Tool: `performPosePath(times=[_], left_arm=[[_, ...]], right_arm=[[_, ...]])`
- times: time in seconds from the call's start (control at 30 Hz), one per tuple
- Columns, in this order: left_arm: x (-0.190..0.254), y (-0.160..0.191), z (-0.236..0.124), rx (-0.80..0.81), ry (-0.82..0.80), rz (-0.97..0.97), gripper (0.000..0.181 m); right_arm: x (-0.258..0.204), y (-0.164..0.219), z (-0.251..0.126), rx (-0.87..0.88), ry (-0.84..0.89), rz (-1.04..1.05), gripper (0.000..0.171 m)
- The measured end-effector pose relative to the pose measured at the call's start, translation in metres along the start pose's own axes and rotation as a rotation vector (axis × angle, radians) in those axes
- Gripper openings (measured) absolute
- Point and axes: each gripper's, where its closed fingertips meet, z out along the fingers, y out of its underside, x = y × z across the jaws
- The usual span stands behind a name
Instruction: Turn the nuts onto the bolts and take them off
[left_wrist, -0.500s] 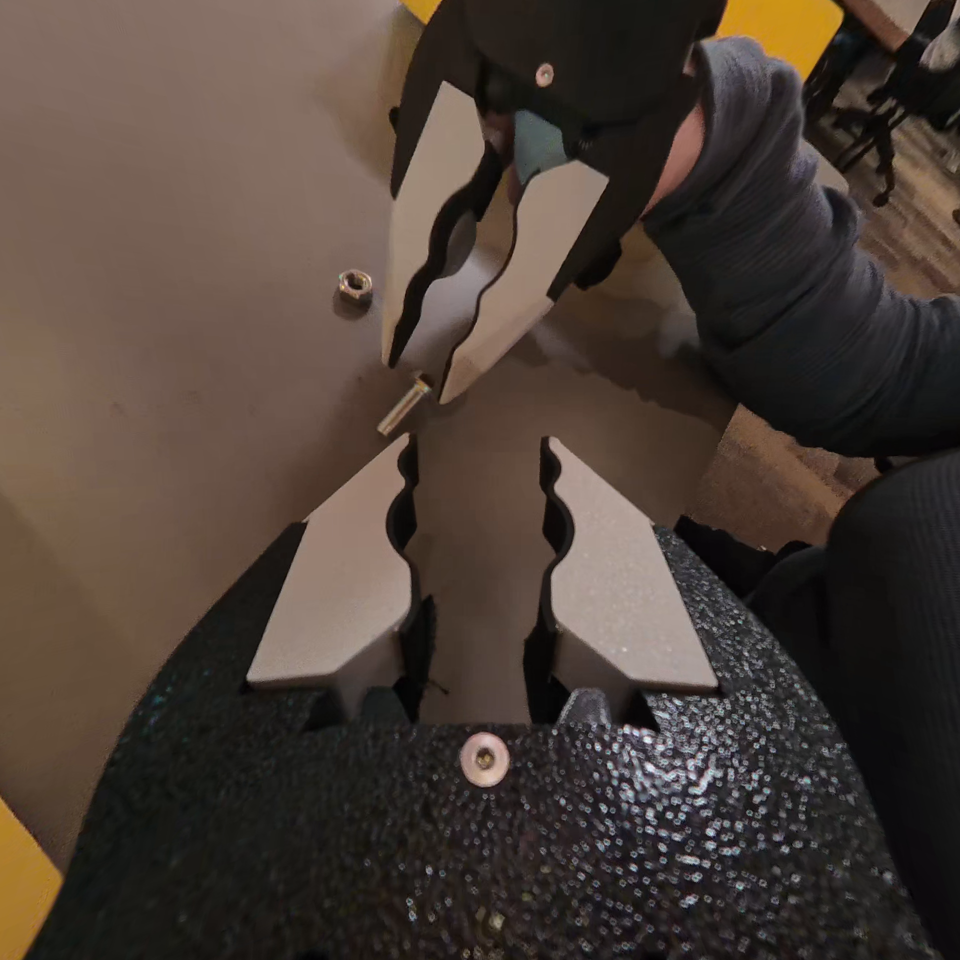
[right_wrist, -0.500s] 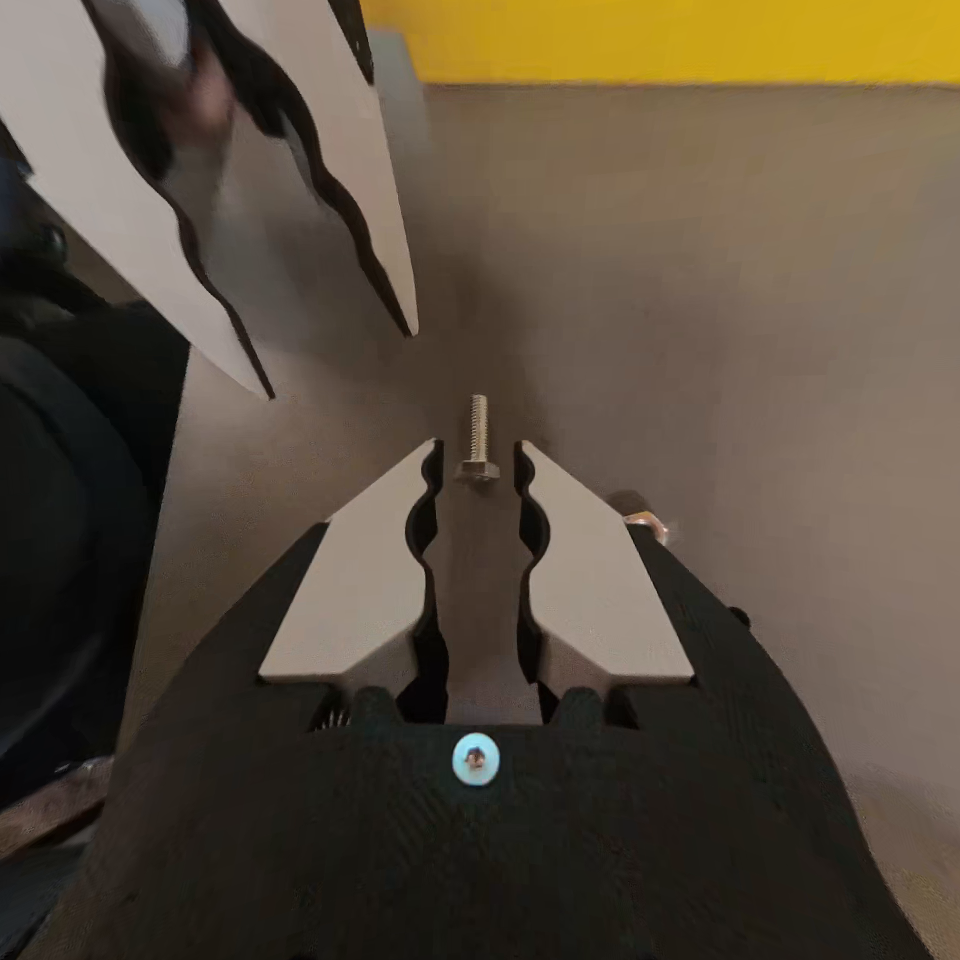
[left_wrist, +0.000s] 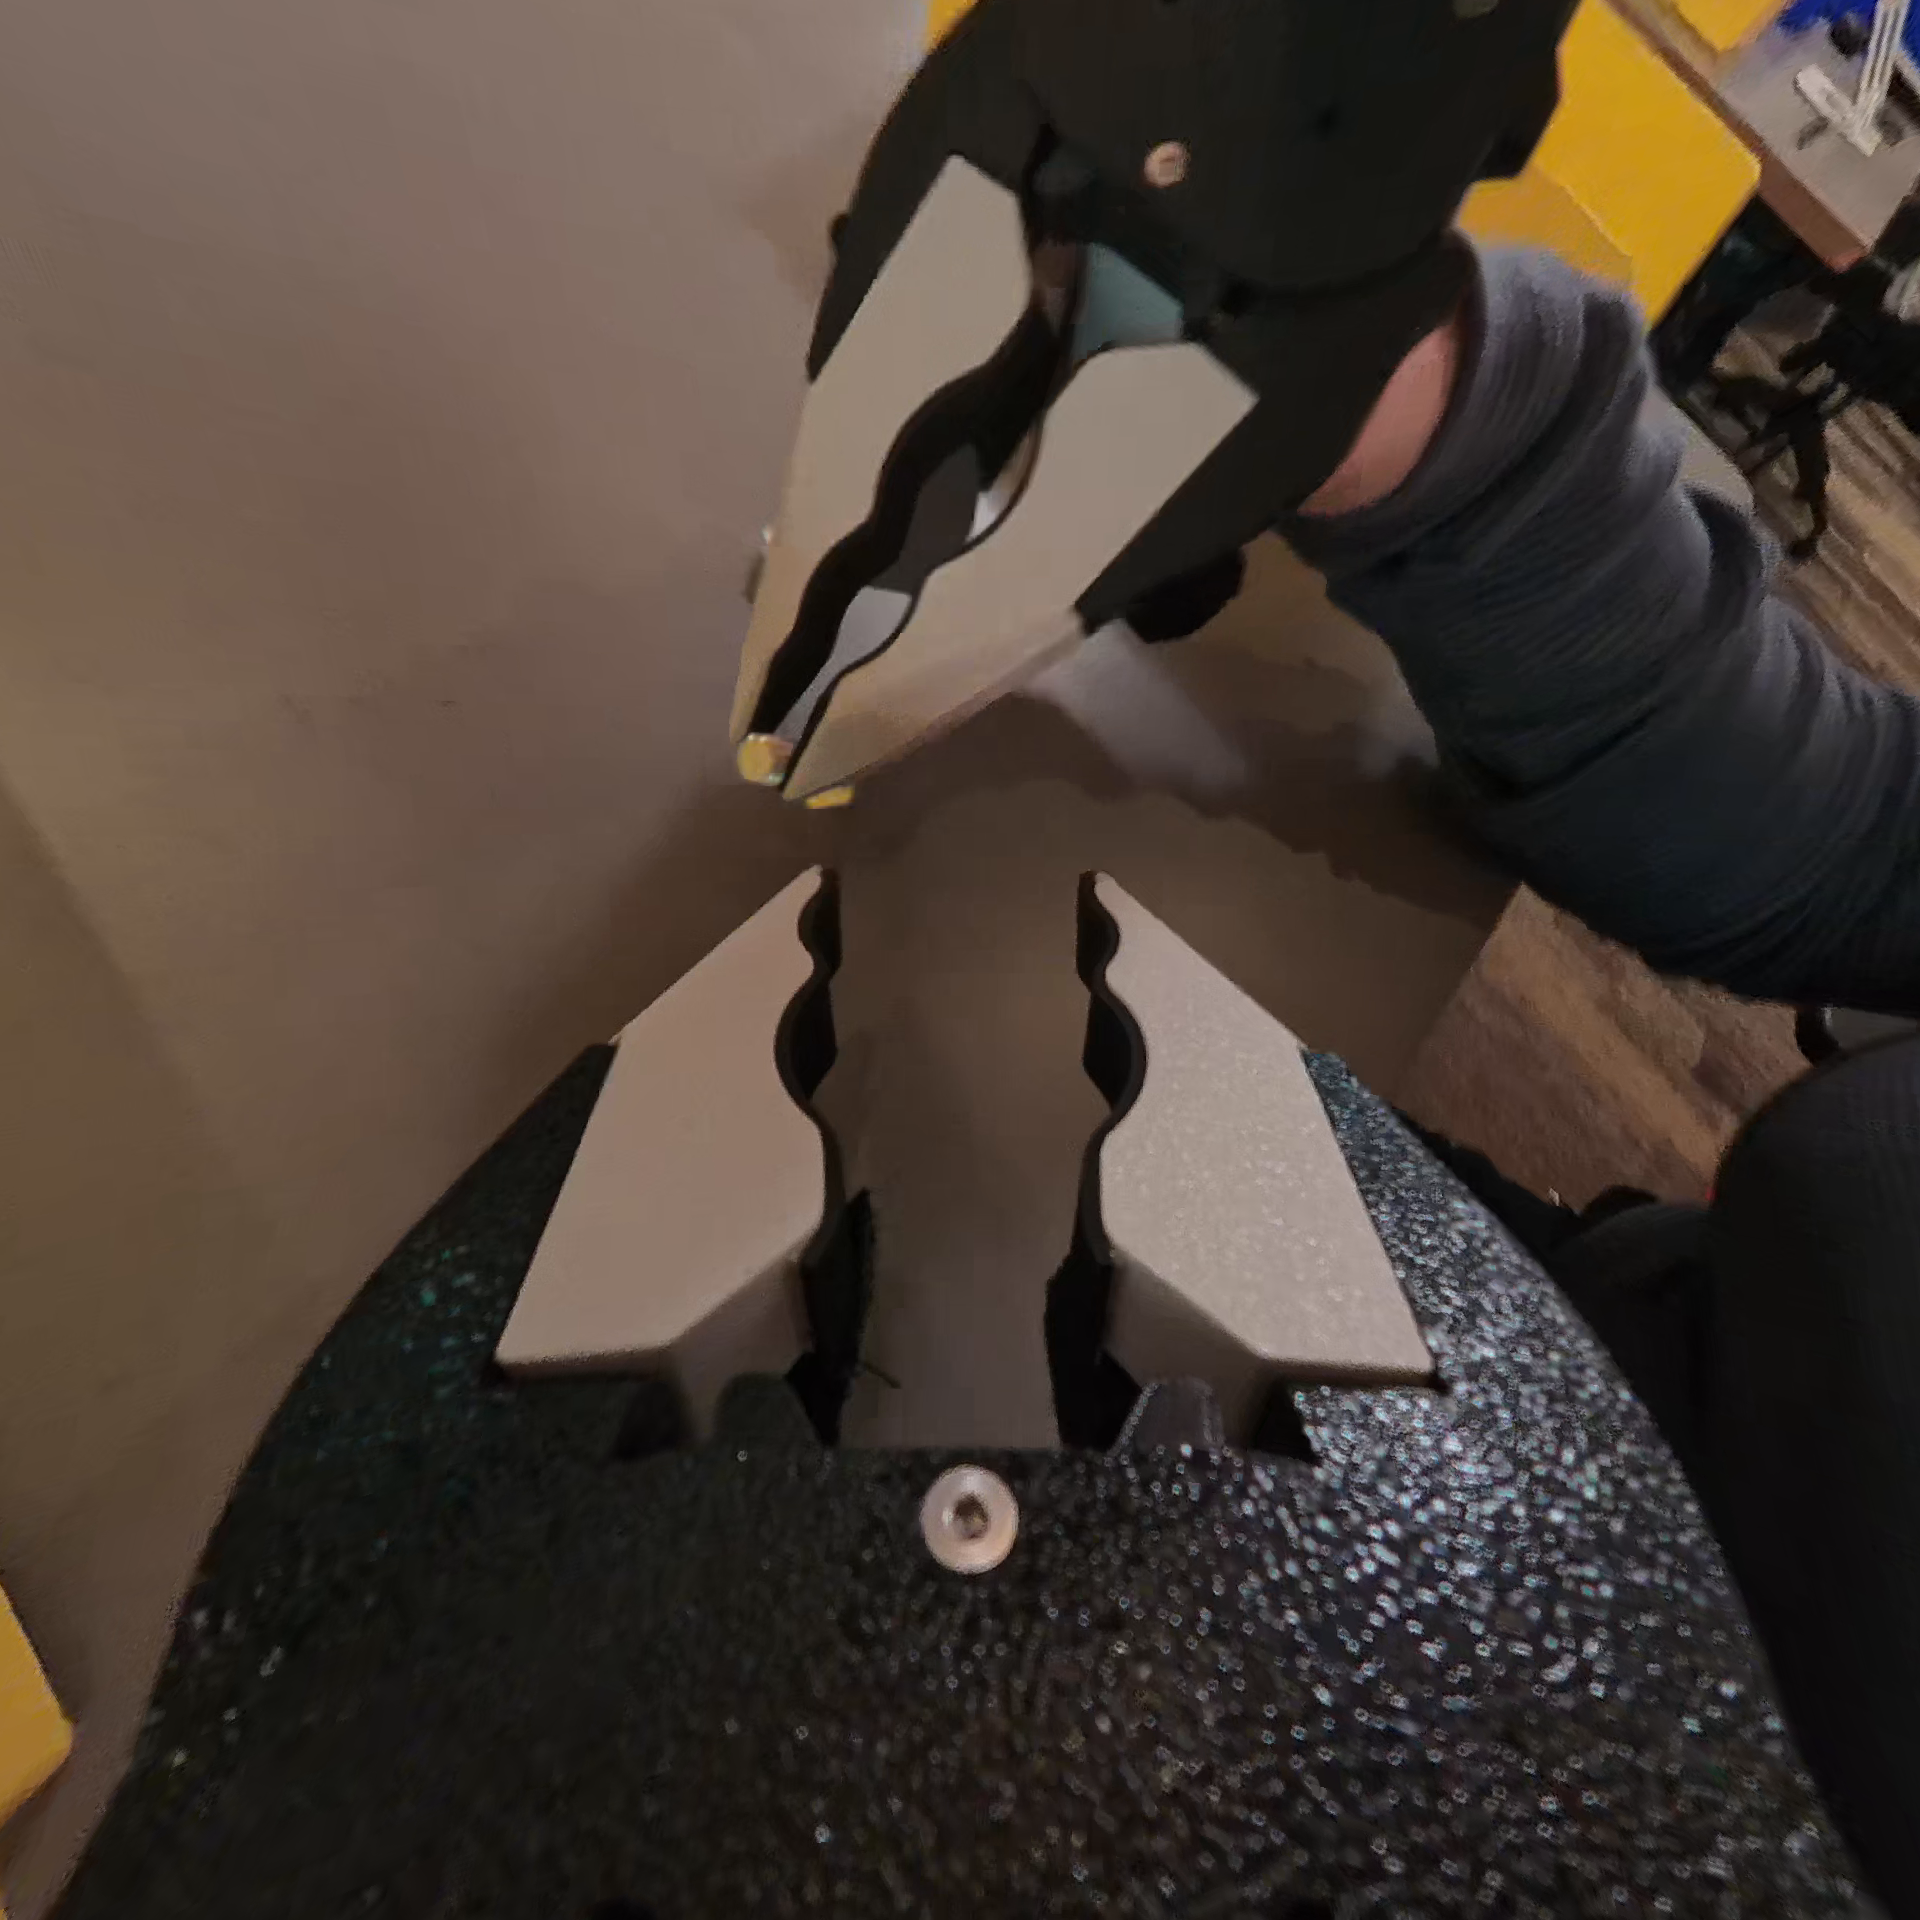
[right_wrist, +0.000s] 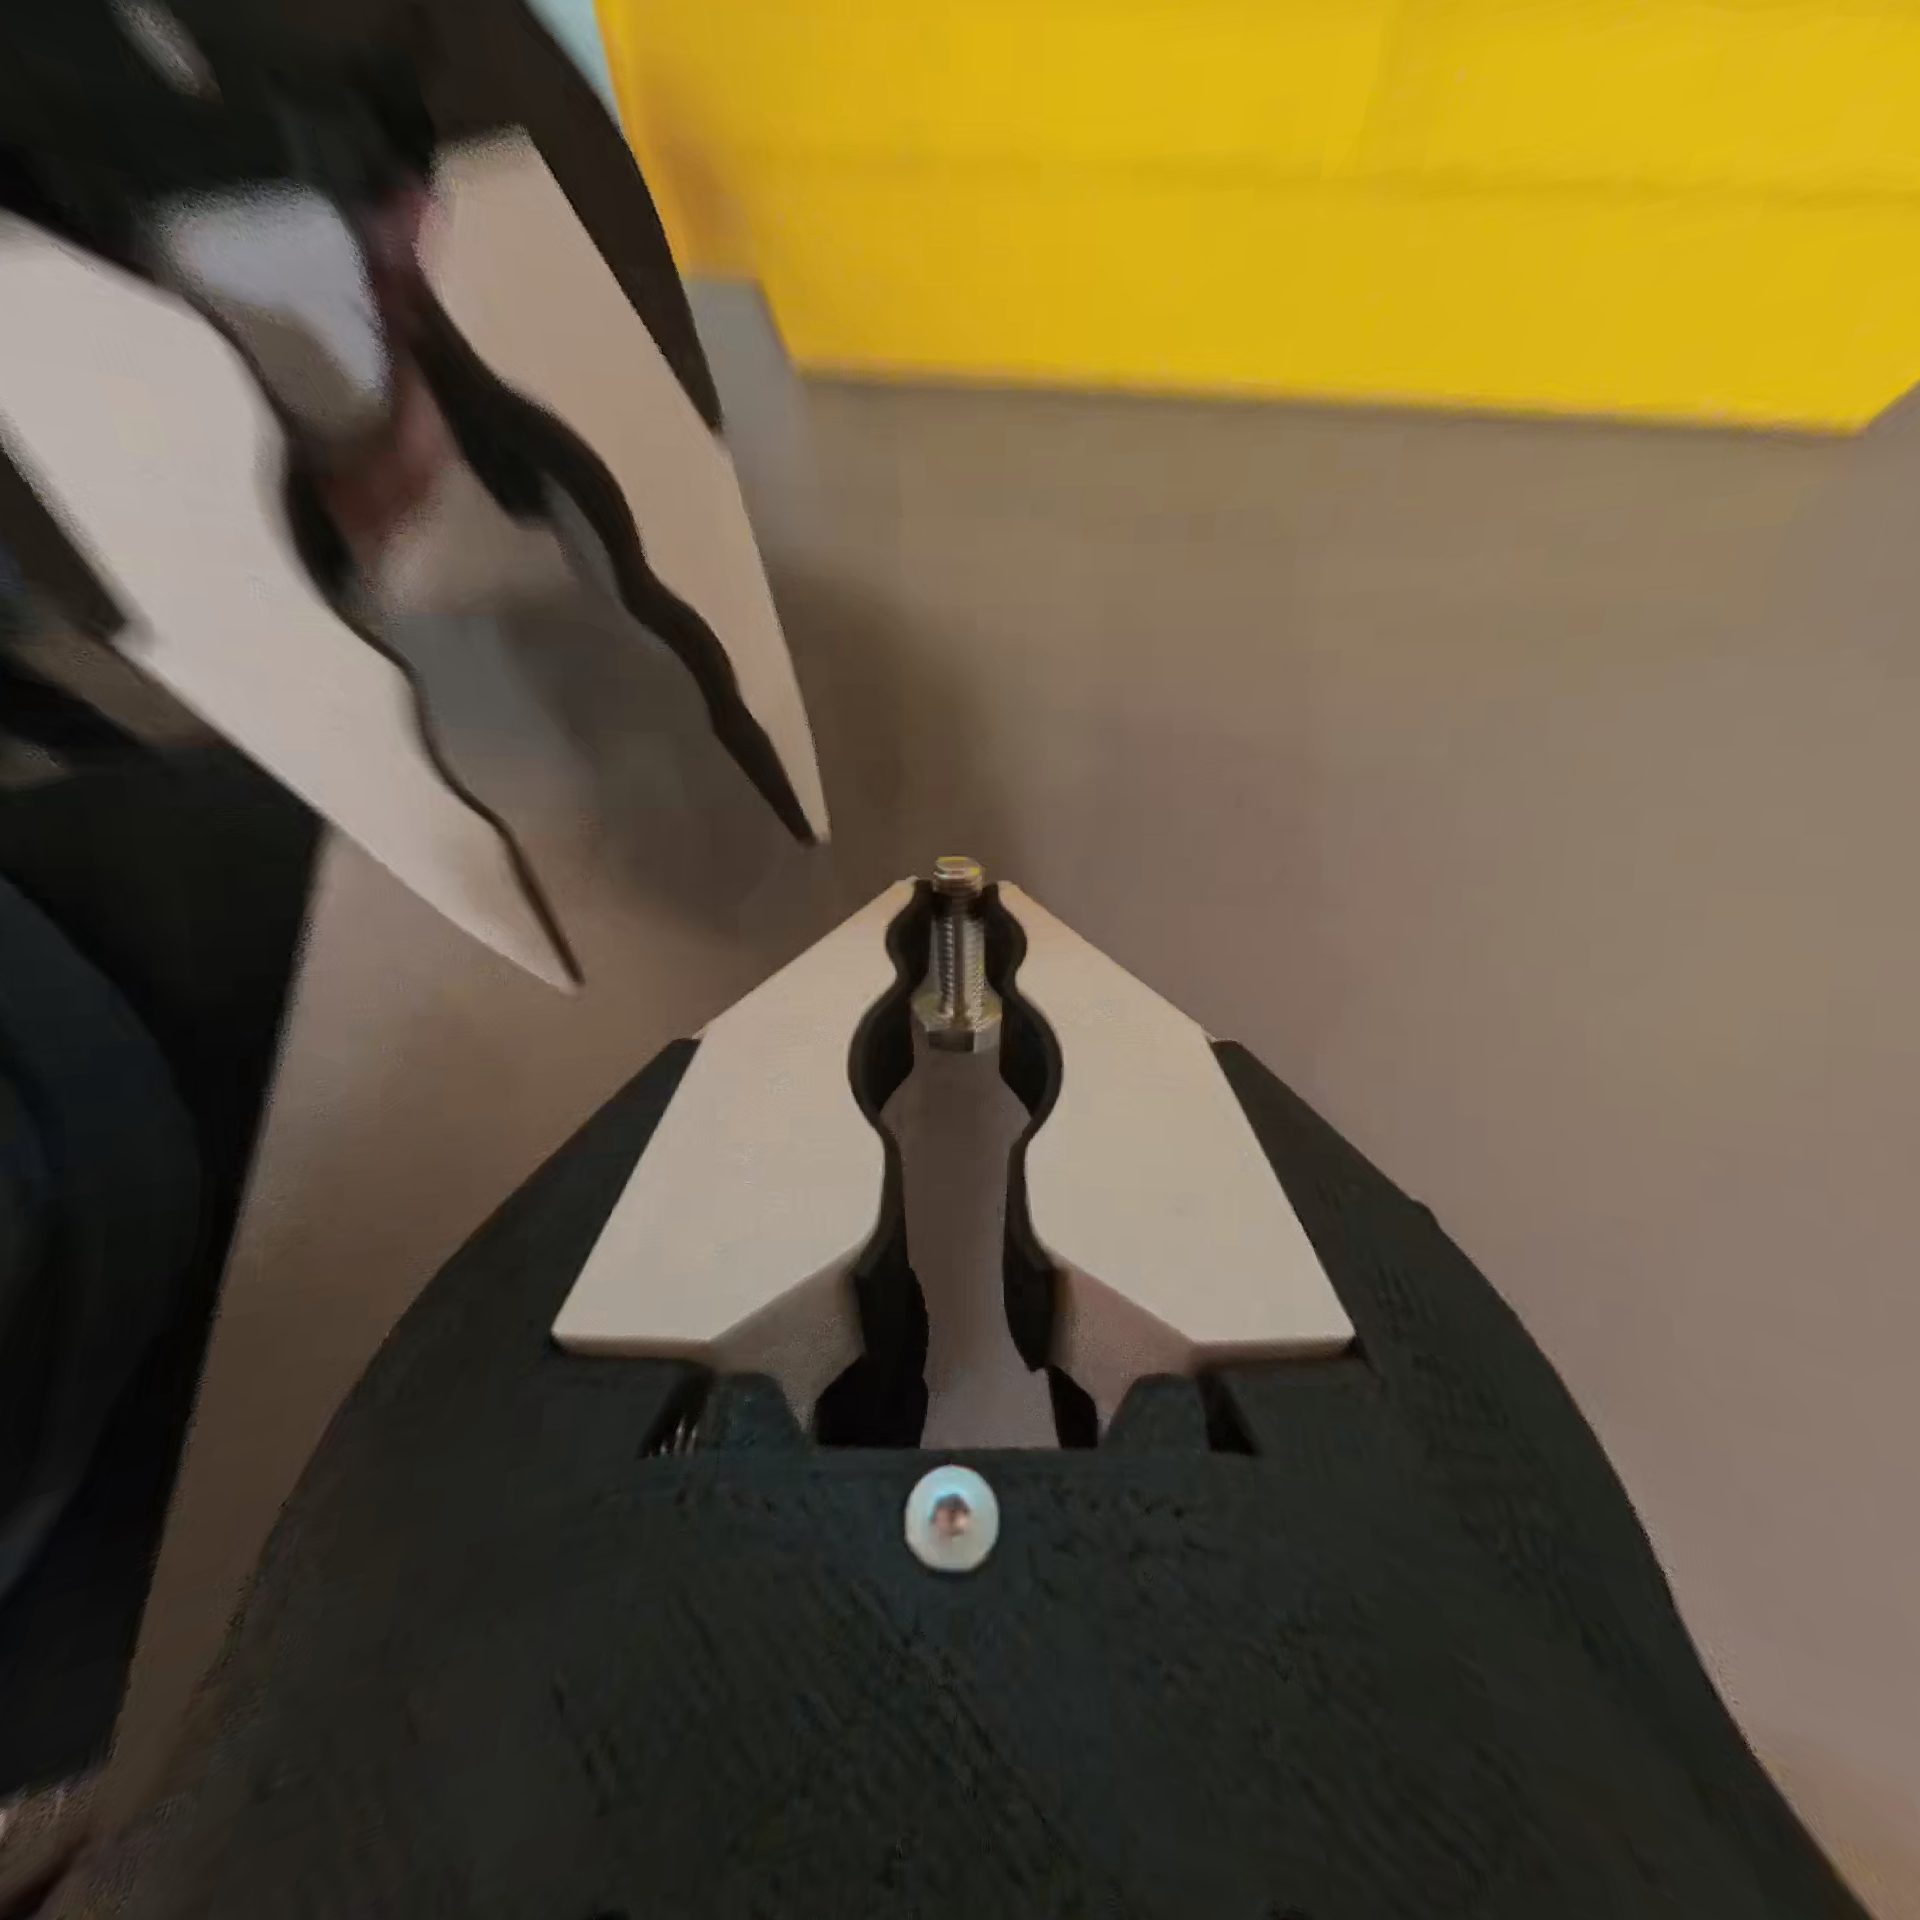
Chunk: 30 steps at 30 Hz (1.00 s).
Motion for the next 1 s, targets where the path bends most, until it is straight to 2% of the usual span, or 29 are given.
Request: performPosePath(times=[0.03, 0.13, 0.23, 0.37, 0.43, 0.63, 0.7, 0.83, 0.87, 0.9, 0.93, 1.0], left_arm=[[-0.003, -0.005, 0.000, 0.039, -0.011, -0.023, 0.046], [-0.001, -0.025, 0.002, 0.189, 0.027, -0.056, 0.051], [0.013, -0.048, -0.004, 0.371, 0.164, -0.087, 0.048], [0.013, -0.055, -0.005, 0.432, 0.171, -0.067, 0.046], [0.019, -0.057, -0.005, 0.450, 0.194, -0.013, 0.034], [0.033, -0.065, -0.013, 0.525, 0.283, 0.061, 0.020], [0.030, -0.067, -0.013, 0.542, 0.250, 0.087, 0.018], [0.015, -0.075, -0.011, 0.570, 0.050, 0.174, 0.018], [0.008, -0.078, -0.011, 0.575, 0.003, 0.168, 0.018], [0.000, -0.082, -0.011, 0.583, -0.043, 0.163, 0.018], [-0.008, -0.087, -0.011, 0.594, -0.086, 0.156, 0.018], [-0.023, -0.097, -0.011, 0.624, -0.145, 0.145, 0.018]], right_arm=[[-0.003, -0.015, -0.006, 0.112, -0.043, 0.025, 0.008], [-0.013, -0.052, -0.030, 0.398, -0.183, 0.077, 0.008], [-0.021, -0.065, -0.050, 0.541, -0.306, 0.113, 0.008], [-0.027, -0.071, -0.062, 0.618, -0.388, 0.124, 0.007], [-0.031, -0.072, -0.066, 0.637, -0.418, 0.109, 0.007], [-0.043, -0.073, -0.078, 0.663, -0.479, 0.051, 0.007], [-0.042, -0.074, -0.079, 0.668, -0.461, 0.040, 0.007], [-0.029, -0.076, -0.082, 0.704, -0.365, 0.036, 0.008], [-0.019, -0.076, -0.085, 0.719, -0.306, 0.048, 0.012], [-0.005, -0.073, -0.088, 0.715, -0.227, 0.070, 0.024], [0.013, -0.065, -0.086, 0.663, -0.113, 0.089, 0.031], [0.048, -0.029, -0.078, 0.433, 0.145, 0.054, 0.036]])
